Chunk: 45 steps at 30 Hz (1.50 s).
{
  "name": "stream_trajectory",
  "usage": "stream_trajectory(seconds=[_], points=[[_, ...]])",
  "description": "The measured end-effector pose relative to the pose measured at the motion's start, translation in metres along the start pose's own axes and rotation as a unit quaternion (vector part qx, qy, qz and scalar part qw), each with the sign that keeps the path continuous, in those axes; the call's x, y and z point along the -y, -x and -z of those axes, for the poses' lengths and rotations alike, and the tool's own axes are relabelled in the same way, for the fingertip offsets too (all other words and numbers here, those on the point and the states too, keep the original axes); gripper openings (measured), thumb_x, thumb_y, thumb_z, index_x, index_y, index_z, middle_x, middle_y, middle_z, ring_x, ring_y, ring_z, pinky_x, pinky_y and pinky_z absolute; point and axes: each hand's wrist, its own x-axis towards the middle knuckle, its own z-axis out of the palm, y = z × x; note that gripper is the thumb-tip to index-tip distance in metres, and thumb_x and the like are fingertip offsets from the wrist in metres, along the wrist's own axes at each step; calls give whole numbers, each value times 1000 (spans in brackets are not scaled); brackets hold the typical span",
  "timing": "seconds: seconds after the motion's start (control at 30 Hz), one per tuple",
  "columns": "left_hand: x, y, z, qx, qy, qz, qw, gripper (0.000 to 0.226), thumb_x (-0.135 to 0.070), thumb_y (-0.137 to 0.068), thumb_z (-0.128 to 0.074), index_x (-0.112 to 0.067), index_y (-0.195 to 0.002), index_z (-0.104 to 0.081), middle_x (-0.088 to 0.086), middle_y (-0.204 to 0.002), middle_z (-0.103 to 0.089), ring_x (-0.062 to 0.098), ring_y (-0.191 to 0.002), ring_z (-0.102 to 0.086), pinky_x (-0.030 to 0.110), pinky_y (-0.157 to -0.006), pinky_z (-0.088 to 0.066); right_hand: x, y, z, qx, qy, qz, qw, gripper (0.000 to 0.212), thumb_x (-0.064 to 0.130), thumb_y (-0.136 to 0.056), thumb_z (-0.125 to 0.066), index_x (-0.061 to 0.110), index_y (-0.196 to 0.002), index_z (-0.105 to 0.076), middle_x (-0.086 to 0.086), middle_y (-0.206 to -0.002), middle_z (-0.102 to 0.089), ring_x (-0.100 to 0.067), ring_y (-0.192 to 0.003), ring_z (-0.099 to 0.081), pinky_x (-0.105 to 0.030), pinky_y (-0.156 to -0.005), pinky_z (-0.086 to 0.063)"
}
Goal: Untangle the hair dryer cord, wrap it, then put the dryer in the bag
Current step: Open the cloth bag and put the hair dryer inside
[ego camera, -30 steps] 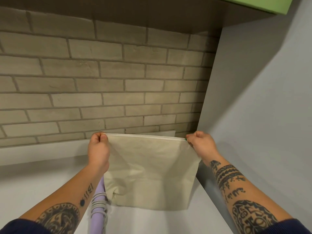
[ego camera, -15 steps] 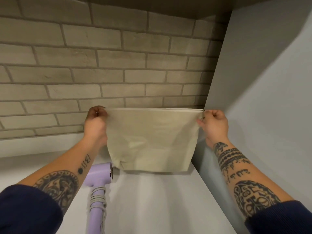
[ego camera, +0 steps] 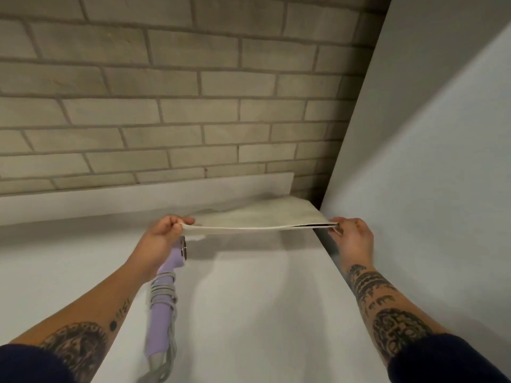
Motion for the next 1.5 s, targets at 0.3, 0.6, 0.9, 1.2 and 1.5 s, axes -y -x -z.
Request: stream_trajectory(seconds=[0.3,0.6,0.9,1.2,1.5], points=[[37,20,2,246,-387,95,884,24,-48,-84,-44,-34,-83,-64,-11,-104,-74,30,-98,-59,36,-82,-52,-58,10,53,19,408,-54,911,23,29,-73,-56,8,-65,-52,-13,-69,-62,-37,-70,-61,-43,-69,-54],[37,32,-42,285,-605,-50,742,18,-42,-82,-61,-36,-99,-65,-23,-90,-56,2,-99,-48,32,-92,-24,-47,40,32,147,582,67,797,15,26,-81,-62,35,-92,-66,18,-88,-51,-17,-100,-55,-37,-101,-46],[46,46,-46,303,-621,-104,715,36,-62,-73,-72,-40,-102,-74,-23,-135,-58,6,-120,-54,33,-90,-23,-103,60,26,397,546,133,726,21,50,-73,-82,46,-92,-73,26,-103,-55,-4,-111,-43,-32,-109,-35],[45,43,-48,260,-624,-109,729,18,-41,-96,-52,-29,-87,-63,-10,-74,-59,15,-80,-57,29,-78,-23,-103,48,11,413,560,111,710,9,44,-82,-73,41,-73,-71,21,-95,-62,-10,-104,-48,-36,-99,-46],[48,43,-48,233,-601,-64,762,14,-36,-106,-45,-25,-98,-49,1,-89,-58,23,-77,-53,32,-65,-39,-92,58,-13,406,592,67,693,46,76,-61,-62,45,-94,-68,19,-104,-62,-6,-103,-56,-32,-96,-49]])
